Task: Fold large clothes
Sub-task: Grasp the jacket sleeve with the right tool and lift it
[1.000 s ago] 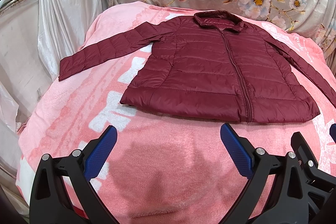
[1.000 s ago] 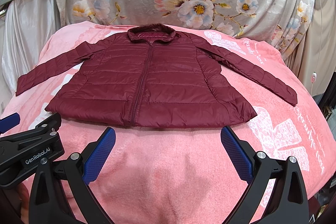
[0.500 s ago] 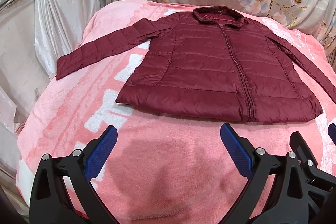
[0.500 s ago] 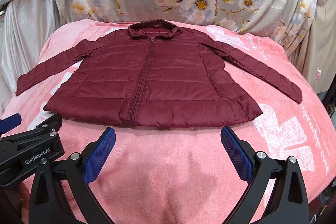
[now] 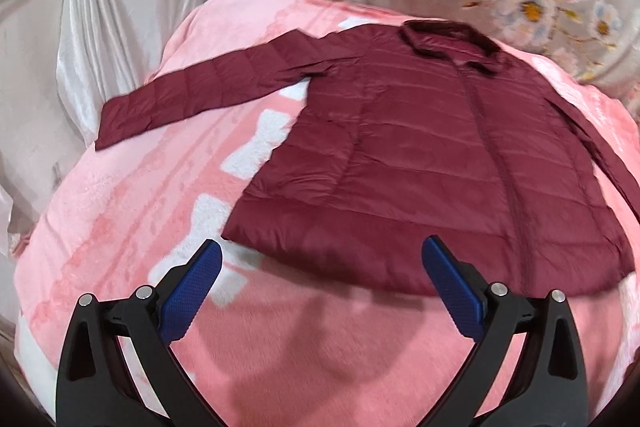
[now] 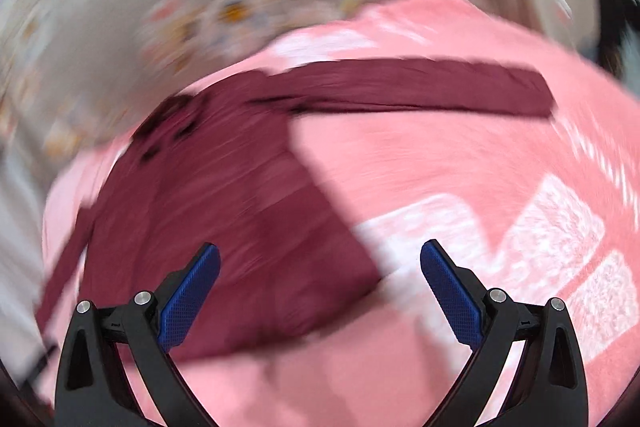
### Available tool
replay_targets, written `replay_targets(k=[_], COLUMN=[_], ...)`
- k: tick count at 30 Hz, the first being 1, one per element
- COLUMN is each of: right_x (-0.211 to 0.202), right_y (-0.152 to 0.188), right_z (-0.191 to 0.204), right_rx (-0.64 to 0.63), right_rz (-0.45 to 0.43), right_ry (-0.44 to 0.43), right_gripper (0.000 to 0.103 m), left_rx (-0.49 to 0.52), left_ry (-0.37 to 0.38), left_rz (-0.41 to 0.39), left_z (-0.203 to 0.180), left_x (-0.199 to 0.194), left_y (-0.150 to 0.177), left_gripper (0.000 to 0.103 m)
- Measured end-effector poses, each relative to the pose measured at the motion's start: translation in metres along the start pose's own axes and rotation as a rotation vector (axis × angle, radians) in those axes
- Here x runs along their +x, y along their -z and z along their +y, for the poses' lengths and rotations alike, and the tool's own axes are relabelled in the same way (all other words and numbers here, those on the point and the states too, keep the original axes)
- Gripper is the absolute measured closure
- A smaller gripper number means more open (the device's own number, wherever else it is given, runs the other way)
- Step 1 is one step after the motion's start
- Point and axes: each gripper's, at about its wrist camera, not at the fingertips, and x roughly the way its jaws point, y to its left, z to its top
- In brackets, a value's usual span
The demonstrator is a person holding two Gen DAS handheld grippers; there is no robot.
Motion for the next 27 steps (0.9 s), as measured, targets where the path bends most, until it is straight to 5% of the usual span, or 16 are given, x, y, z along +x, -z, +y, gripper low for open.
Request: replay_targets(k=[6,15,18,20,24,27], right_x=[0.045,0.089,0.099,0.107,0.117,0.106], right_y=[-0.054,-0.102,-0.118,-0.127,-0.157,-0.188], right_z=[-0.103,-0.165,-0.172,-0.178,-0.155,-0.081], right_rx=[0.280,0.457,0.466,0.468,0.395,0.205], right_rz=[-0.010,-0.097,-0.125,-0.104,-0.152,-0.239], right_ry=[0.109,0.103,0.157,0.174,0.230,0.180], right_gripper=[0.005,0.013,0.051,0.091,0.096,0.097], left_rx=[-0.021,-0.035,-0.044,-0.037,-0.045,-0.048], left_ry=[-0.061,-0.074,-0.079,-0.078,-0.100,-0.119], left_rz=[-0.007,0.063,0.067,0.058,0.032,0.033], left_z=[0.006,0.007,0.007,0.007,0.010,0.012], left_x=[0.030,0.068,0.078,0.085,0.096,0.106], left_y=[-0.012,-0.033,-0.044,-0.054,-0.075,-0.086], left_gripper=[0.005,0.005,0.005,0.005,0.005,0.005])
